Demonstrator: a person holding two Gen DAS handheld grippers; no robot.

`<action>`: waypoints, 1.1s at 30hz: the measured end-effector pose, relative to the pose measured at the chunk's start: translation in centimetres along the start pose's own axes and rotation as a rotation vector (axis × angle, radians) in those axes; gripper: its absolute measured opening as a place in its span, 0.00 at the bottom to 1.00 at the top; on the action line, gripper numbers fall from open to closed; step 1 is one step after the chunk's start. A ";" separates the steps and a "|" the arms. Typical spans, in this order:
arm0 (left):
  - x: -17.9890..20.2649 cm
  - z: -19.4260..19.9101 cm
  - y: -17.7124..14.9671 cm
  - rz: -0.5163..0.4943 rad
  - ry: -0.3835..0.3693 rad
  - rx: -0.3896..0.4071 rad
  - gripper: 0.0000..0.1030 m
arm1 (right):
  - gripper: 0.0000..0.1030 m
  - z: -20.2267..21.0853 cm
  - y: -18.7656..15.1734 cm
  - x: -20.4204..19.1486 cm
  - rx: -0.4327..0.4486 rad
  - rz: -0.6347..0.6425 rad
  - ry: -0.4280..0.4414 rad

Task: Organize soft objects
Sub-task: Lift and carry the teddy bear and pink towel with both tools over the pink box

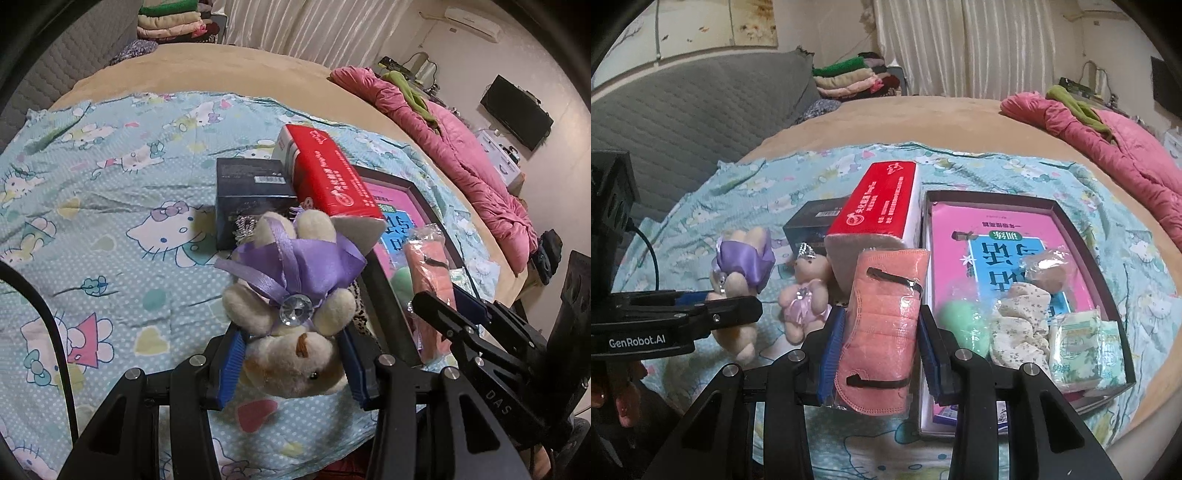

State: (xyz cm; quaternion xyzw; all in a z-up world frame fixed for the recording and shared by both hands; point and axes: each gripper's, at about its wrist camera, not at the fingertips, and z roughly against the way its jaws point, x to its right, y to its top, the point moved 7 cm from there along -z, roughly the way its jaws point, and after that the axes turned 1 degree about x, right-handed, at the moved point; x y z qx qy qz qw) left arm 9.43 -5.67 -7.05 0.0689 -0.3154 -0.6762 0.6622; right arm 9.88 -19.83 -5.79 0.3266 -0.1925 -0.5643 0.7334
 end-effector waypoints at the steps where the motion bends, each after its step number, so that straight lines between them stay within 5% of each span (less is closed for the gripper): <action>1: 0.2 0.1 0.0 -0.007 0.003 0.003 0.46 | 0.38 0.1 0.1 0.1 0.004 -0.005 0.004; 33: 9.2 2.5 0.0 -0.203 0.031 0.021 0.46 | 0.38 5.1 1.9 4.9 0.165 -0.140 0.020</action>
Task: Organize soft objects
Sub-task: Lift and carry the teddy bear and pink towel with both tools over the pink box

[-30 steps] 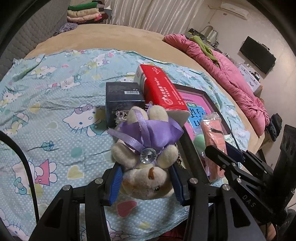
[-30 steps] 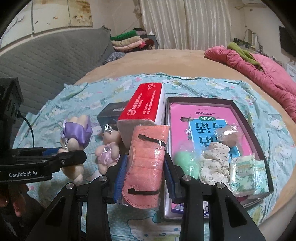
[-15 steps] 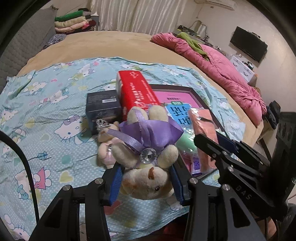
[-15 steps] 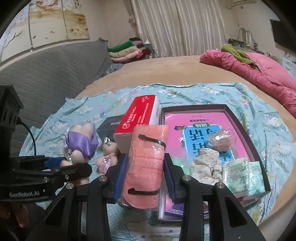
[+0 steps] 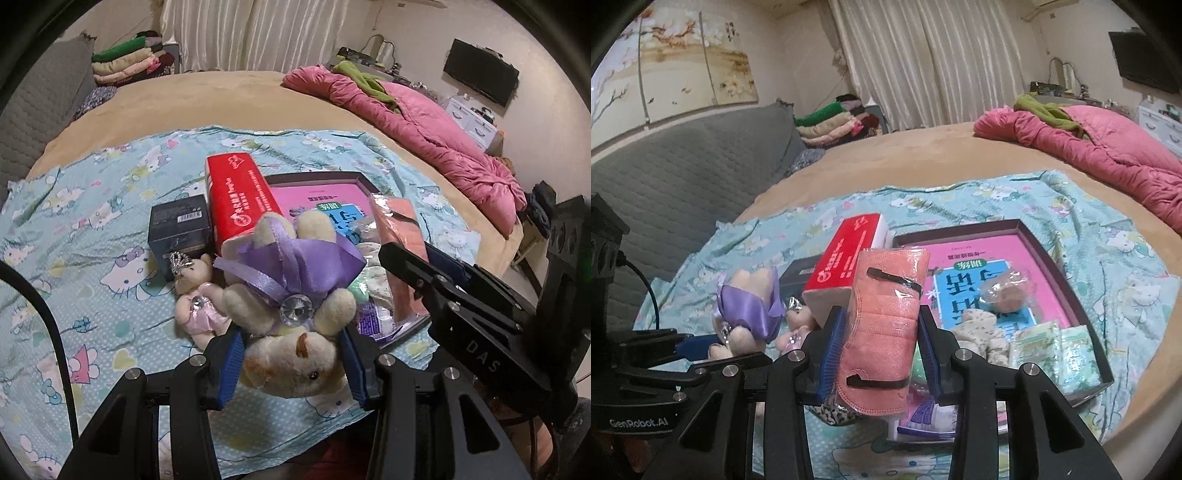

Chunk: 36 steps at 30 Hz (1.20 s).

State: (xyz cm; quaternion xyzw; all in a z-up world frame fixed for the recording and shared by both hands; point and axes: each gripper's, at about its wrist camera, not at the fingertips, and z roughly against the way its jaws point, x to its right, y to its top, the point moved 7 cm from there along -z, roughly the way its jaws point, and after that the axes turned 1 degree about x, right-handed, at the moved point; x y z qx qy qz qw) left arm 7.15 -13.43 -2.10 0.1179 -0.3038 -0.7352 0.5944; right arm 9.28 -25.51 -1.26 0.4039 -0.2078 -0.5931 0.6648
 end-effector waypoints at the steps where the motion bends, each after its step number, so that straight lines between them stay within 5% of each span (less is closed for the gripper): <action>1: 0.3 0.1 0.1 -0.006 0.003 0.002 0.46 | 0.38 0.1 0.1 0.1 0.004 -0.004 -0.001; 36: 4.8 1.1 2.8 -0.091 0.048 0.023 0.46 | 0.38 3.3 2.3 4.2 0.117 -0.078 -0.032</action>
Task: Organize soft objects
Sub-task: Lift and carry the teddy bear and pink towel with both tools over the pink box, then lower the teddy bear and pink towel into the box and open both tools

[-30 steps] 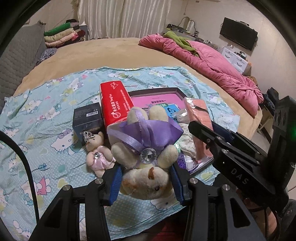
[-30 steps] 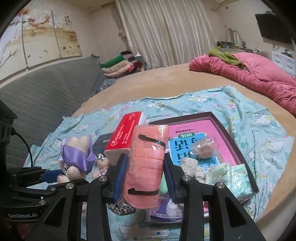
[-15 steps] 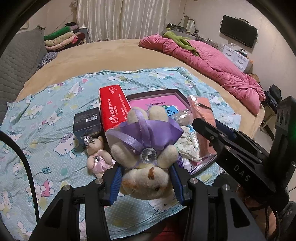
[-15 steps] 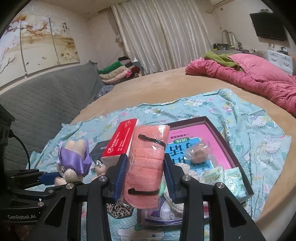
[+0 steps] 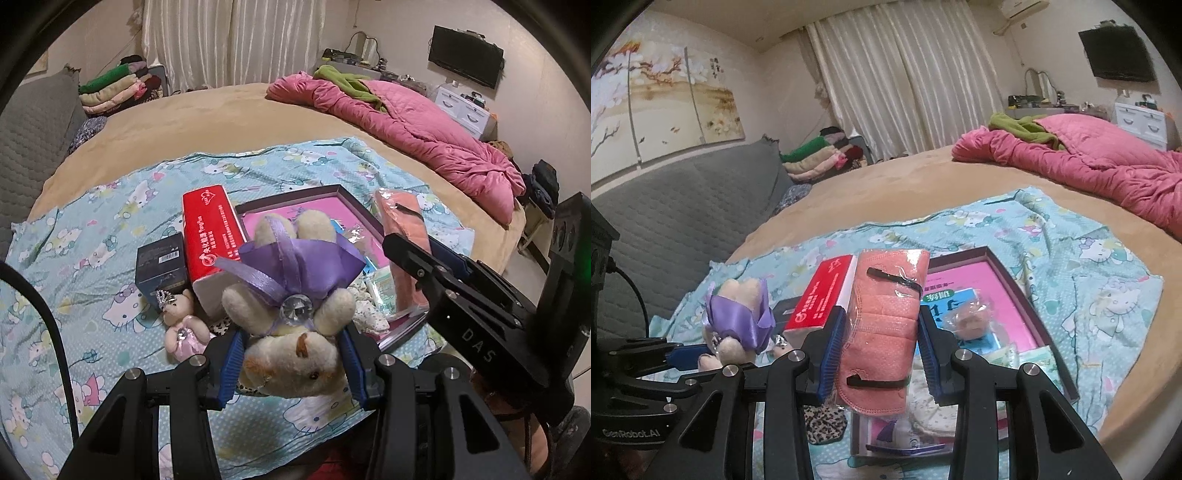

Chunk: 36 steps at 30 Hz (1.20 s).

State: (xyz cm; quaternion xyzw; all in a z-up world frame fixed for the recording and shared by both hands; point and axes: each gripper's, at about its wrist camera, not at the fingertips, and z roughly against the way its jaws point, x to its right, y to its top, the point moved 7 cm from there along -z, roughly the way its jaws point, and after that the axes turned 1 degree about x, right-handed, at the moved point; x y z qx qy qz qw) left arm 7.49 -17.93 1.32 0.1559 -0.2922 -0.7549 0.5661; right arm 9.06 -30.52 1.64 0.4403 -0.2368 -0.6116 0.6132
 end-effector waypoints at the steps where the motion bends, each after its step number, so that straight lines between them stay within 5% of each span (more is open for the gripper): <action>1: 0.1 0.0 0.1 -0.002 -0.002 -0.001 0.46 | 0.38 0.1 0.1 0.3 0.003 -0.005 -0.003; 18: 2.7 -1.7 2.7 -0.033 -0.036 0.023 0.46 | 0.38 1.4 1.5 6.4 0.060 -0.115 -0.075; 36: 5.0 -5.0 3.5 -0.040 -0.075 -0.019 0.46 | 0.38 2.6 2.7 8.5 0.105 -0.129 -0.121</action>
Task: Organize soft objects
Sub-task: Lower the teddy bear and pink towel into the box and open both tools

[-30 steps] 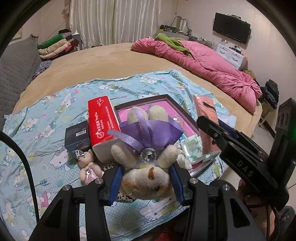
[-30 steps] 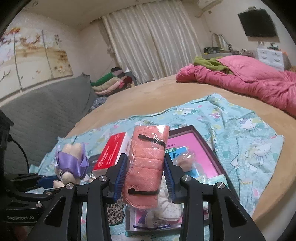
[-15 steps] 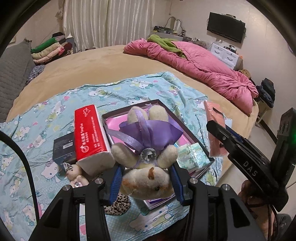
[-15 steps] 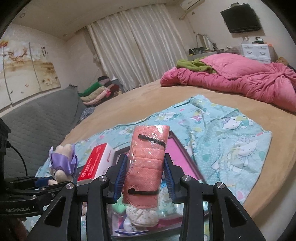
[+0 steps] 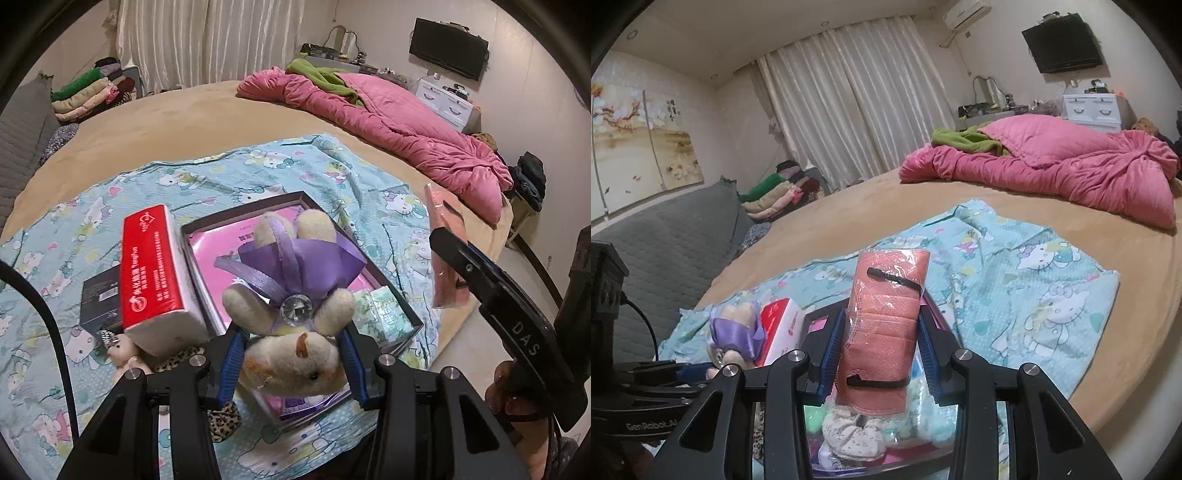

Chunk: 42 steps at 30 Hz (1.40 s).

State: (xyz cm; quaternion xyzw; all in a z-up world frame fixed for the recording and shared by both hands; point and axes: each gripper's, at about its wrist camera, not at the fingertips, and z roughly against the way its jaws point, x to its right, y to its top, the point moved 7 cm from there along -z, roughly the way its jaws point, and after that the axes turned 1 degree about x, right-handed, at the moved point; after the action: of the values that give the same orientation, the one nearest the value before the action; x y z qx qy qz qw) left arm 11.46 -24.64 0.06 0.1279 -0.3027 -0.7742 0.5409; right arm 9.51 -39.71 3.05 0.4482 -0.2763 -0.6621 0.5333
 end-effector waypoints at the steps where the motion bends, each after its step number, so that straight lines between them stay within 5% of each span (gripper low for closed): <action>1: 0.1 -0.3 0.0 -0.004 0.002 -0.006 0.46 | 0.38 0.0 0.0 0.1 0.001 -0.002 -0.001; 21: 2.8 -5.8 -1.4 -0.069 -0.030 -0.140 0.46 | 0.38 -1.0 0.0 0.5 -0.007 0.002 0.004; 42: 1.6 -9.1 -2.7 -0.086 0.003 -0.237 0.46 | 0.38 -3.3 -1.5 1.1 -0.084 -0.010 -0.010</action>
State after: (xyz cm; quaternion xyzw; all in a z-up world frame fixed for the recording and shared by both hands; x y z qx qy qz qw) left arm 13.61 -28.46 -8.51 0.0772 -0.2027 -0.8268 0.5189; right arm 11.76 -39.94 -0.02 0.4236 -0.2484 -0.6779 0.5470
